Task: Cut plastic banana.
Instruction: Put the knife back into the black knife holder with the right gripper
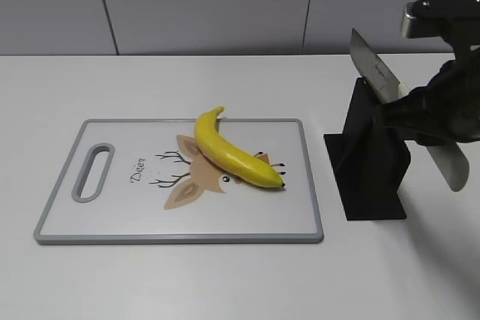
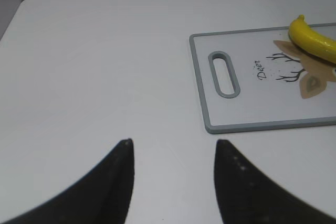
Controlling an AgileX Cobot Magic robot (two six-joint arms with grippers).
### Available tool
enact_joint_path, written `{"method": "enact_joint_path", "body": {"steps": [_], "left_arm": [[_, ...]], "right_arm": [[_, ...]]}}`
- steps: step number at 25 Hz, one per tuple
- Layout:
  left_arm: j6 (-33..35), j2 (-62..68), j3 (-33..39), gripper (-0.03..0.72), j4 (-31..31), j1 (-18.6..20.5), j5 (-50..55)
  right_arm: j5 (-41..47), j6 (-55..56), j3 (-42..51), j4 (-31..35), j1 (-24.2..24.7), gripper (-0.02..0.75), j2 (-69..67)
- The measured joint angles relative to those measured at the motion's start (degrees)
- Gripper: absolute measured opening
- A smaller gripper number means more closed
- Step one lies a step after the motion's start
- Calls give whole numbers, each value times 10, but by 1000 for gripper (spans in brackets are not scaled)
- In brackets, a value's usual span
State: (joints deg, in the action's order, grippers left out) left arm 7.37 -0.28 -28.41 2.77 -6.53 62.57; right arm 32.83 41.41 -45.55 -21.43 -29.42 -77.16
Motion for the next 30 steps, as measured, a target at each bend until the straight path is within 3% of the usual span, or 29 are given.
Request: {"method": "enact_joint_path", "body": {"steps": [12,30], "left_arm": [[0,0,0,482,0,0,0],[0,0,0,482,0,0,0]], "right_arm": [[35,-1,-24,-21,-5,175,16],[29,0,-27,9,-5,175,-64]]}}
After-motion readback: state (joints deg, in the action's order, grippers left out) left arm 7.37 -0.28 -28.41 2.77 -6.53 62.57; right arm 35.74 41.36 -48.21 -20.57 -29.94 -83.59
